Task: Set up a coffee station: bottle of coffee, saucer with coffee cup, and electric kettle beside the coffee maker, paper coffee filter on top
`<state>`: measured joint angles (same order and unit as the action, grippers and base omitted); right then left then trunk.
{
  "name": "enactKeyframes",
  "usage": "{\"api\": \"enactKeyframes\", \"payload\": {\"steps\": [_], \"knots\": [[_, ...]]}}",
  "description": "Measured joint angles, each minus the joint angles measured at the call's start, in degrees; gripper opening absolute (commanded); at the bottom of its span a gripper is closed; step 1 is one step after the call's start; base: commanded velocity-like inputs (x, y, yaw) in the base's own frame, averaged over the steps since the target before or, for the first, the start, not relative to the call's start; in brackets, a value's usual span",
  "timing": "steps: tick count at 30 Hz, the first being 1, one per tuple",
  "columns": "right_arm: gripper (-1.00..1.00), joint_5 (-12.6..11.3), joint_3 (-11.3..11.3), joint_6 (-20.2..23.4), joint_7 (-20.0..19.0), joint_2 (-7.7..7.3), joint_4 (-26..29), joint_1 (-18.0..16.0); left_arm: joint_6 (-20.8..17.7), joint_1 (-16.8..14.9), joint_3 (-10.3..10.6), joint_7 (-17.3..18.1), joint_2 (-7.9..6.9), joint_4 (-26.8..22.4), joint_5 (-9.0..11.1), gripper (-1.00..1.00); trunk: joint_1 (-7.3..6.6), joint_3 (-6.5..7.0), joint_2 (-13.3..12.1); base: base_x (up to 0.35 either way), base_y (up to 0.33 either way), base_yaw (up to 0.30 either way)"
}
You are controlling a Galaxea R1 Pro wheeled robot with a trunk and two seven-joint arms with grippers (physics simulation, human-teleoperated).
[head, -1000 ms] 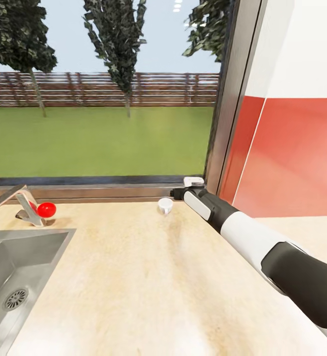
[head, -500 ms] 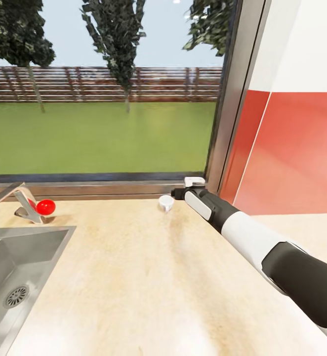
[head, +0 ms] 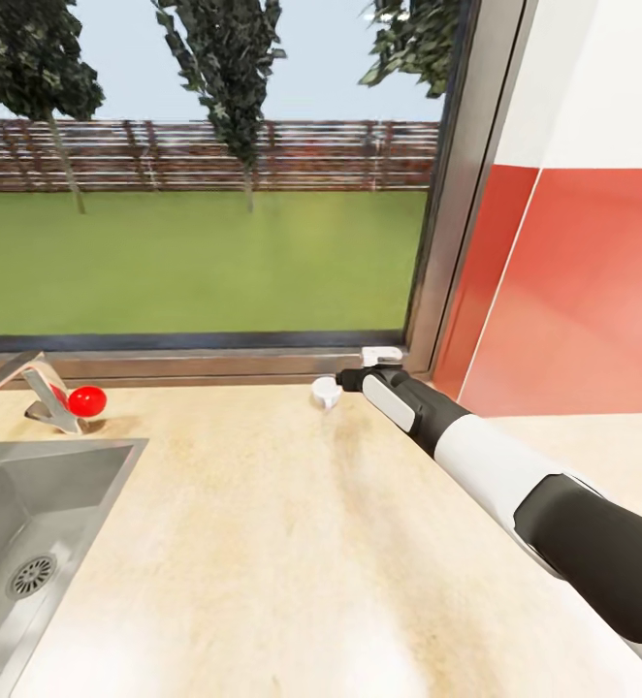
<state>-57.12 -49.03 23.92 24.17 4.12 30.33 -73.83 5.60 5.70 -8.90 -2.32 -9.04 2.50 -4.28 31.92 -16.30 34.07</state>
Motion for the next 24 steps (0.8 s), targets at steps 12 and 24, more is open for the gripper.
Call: {"api": "enactKeyframes", "payload": {"steps": [12,24], "knots": [[1.0,0.0,0.05,0.0,0.0,0.13,0.07,0.0,0.02,0.05,0.0,-0.02,0.04,0.0,0.0,1.0,0.0,-1.09,0.0,0.0,0.0,0.0],[1.0,0.13,4.79,-0.75,0.15,0.03,5.75,-0.02,0.02,0.05,-0.03,-0.03,0.1,0.0,0.0,1.0,0.0,-2.12,0.01,0.0,0.0,0.056]]}}
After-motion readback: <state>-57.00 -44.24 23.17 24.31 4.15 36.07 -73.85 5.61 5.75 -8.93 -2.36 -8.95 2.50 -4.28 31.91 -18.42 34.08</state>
